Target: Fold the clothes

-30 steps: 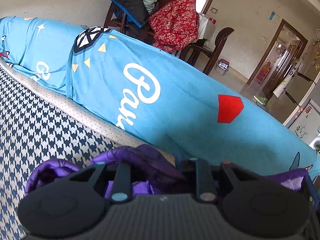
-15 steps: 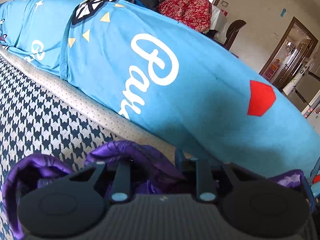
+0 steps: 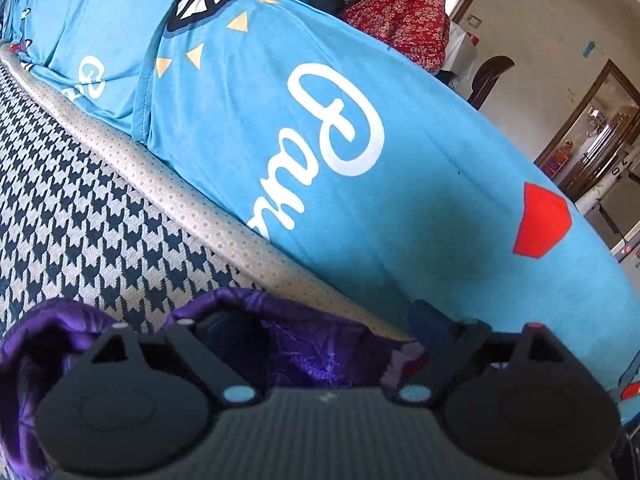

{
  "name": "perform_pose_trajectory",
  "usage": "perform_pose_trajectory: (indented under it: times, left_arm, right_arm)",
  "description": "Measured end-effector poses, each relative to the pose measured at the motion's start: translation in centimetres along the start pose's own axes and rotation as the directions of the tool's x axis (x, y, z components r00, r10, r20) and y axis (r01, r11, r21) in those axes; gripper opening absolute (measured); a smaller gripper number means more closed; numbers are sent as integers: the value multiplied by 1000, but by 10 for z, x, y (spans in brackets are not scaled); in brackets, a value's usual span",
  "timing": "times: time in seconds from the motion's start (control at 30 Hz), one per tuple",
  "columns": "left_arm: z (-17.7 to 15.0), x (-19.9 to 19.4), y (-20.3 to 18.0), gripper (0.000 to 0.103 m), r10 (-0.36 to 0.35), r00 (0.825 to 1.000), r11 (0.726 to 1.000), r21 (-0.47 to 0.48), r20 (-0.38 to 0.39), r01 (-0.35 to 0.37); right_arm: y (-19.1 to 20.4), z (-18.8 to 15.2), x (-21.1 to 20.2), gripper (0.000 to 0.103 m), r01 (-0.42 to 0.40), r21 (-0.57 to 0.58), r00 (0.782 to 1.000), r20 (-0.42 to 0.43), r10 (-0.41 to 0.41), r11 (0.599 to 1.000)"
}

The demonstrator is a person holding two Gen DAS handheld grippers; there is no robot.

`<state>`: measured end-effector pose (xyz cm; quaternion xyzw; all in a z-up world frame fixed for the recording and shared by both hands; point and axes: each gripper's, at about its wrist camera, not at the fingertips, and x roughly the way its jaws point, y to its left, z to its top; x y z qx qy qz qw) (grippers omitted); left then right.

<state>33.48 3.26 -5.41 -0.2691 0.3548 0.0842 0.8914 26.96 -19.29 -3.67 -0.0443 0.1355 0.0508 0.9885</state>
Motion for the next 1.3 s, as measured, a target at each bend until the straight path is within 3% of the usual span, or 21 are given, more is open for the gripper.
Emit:
perform_pose_trajectory:
  times: [0.1, 0.23, 0.4, 0.57, 0.8, 0.97, 1.13, 1.3]
  left_arm:
    - [7, -13, 4, 93, 21, 999, 999, -38, 33, -20]
    - [15, -41, -4, 100, 130, 983, 989, 45, 132, -137]
    - [17, -72, -9, 100, 122, 983, 986, 99, 140, -136]
    - [-5, -107, -20, 103, 145, 970, 948, 252, 197, -193]
    - [-41, -136, -1, 103, 128, 986, 944, 293, 107, -154]
    - [-69, -155, 18, 103, 153, 987, 937, 309, 51, -161]
    - [-87, -170, 42, 103, 190, 981, 955, 238, -43, -175]
    - [-94, -187, 58, 103, 163, 986, 978, 136, -46, -155]
  right_arm:
    - [-4, 4, -2, 62, -6, 21, 1000, -2, 6, 1000]
    - [-7, 10, -8, 62, -21, 21, 1000, -13, 21, 1000]
    - [-8, 22, -22, 62, -50, 2, 998, -35, 50, 999]
    - [-12, 26, -45, 62, -86, -29, 995, -59, 84, 996]
    - [-27, 9, -83, 62, -109, -2, 983, -150, 108, 994]
    - [-26, -9, -120, 62, -143, -68, 971, -201, 127, 987]
    - [-19, -34, -146, 62, -180, -190, 958, -256, 128, 965]
    - [-23, -42, -141, 62, -169, -160, 957, -262, 123, 973]
